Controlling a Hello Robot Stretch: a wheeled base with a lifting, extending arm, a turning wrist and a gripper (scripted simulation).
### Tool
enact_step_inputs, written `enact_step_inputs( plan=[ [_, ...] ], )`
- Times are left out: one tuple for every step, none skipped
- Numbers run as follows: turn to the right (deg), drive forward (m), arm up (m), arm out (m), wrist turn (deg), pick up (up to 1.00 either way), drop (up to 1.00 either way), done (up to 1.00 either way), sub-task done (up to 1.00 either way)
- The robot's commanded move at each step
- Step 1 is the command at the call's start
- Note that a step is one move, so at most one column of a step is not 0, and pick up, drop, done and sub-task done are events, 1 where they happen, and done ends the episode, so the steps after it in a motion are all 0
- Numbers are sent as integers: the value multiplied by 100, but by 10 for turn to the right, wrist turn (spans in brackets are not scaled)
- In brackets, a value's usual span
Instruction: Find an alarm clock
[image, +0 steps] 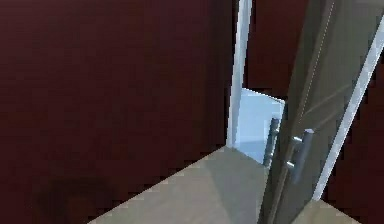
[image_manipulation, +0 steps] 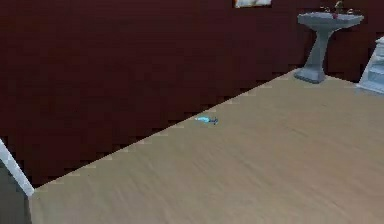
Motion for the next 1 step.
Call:
enact_step_inputs(
  plan=[
    [-30,0,0,0,0,0,0,0,0]
  ],
)
